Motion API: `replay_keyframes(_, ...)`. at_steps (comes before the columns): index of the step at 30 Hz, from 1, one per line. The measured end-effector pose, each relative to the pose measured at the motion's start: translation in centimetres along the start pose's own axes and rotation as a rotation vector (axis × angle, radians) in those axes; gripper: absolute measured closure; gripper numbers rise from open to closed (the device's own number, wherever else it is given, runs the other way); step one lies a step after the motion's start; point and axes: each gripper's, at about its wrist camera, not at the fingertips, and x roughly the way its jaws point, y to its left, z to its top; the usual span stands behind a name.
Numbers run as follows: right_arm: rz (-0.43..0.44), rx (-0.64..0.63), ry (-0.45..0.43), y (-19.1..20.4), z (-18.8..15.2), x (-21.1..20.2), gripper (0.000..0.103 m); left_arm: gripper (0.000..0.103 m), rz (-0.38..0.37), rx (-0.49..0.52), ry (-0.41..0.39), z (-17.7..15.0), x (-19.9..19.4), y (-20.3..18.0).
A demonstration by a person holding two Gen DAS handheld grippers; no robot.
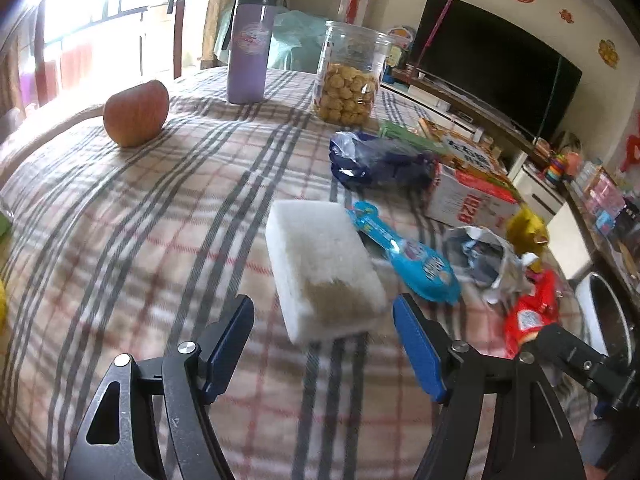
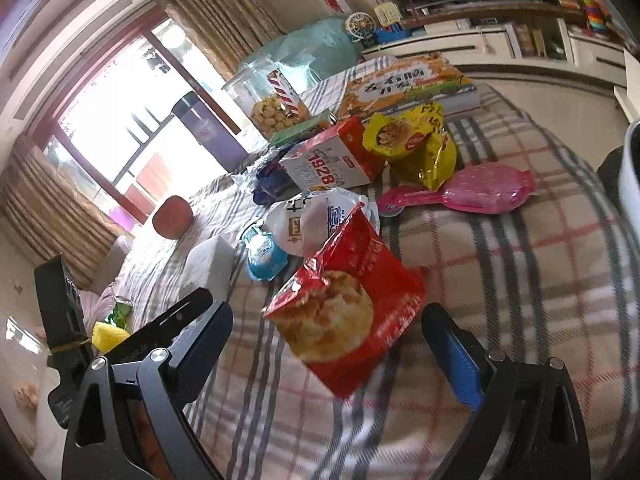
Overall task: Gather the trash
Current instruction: 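Grasp white sponge block with left tool while right tool grasps red chip bag, then carry the sponge and red chip bag over the bin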
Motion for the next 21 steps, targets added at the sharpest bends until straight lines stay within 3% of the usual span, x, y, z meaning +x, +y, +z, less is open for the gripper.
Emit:
replay_keyframes(3,-0.013,-0.018,0.006,-0.1,-0.2,0.2,0.042,0.054,-0.025,0.008,0.018,-0.1,1.0,0.0)
replay_keyframes(4,-0.011,-0.021,0.005,-0.2,-0.3,0.1,0.050,0.055,-0.022,0.008,0.019,-0.1,1.2,0.0)
replay_keyframes(7,-0.003,-0.034,-0.012,-0.4,-0.7,-0.6,0.060,0.057,-0.026,0.018,-0.004,-0.2,0.9,-0.1)
replay_keyframes(12,0.011,-0.042,-0.023,-0.9,-1.1,-2.1,0.067,0.059,-0.063,0.035,-0.007,-1.5,-0.6,-0.8)
replay_keyframes(21,0.012,-0.032,-0.062,-2.2,-1.3,-5.9,0.067,0.058,-0.156,0.083,0.012,-4.2,-3.7,-3.8)
